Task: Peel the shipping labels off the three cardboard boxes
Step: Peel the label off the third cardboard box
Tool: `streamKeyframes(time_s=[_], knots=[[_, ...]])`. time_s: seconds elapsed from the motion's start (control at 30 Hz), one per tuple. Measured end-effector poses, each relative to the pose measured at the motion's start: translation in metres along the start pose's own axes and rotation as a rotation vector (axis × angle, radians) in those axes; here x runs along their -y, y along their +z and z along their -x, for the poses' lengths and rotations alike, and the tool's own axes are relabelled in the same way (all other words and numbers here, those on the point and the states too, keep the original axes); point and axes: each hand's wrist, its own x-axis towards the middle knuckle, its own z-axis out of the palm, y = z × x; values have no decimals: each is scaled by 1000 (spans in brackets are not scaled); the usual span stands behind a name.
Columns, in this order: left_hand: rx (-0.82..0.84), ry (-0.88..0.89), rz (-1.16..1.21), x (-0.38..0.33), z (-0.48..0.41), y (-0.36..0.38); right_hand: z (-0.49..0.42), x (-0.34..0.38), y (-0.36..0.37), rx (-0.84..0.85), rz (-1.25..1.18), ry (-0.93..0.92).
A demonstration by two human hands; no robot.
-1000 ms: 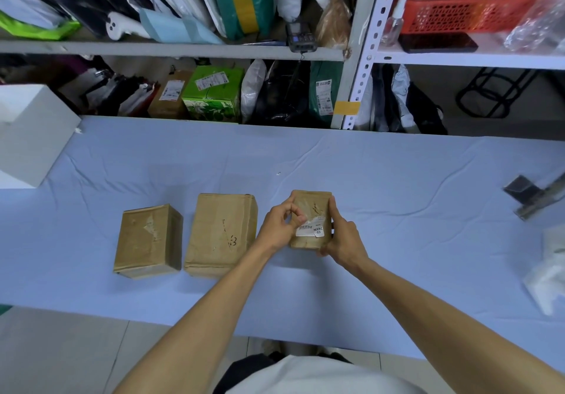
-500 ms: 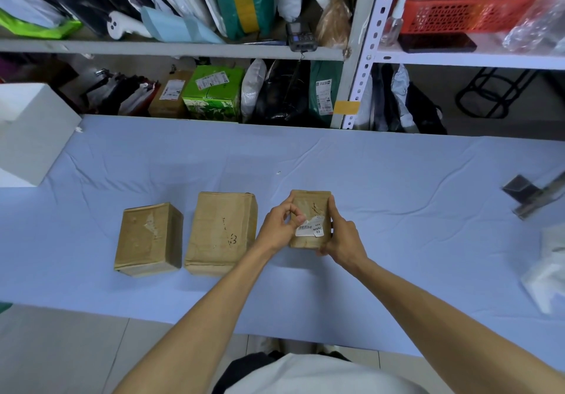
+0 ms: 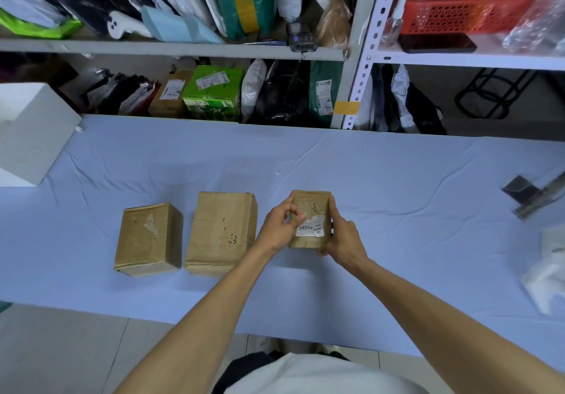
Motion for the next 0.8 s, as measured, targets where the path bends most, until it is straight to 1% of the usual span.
streamKeyframes(time_s=[0.8], knots=[[-1,1,33,-1,-4,-1,2,8,-5,23,-7,34]])
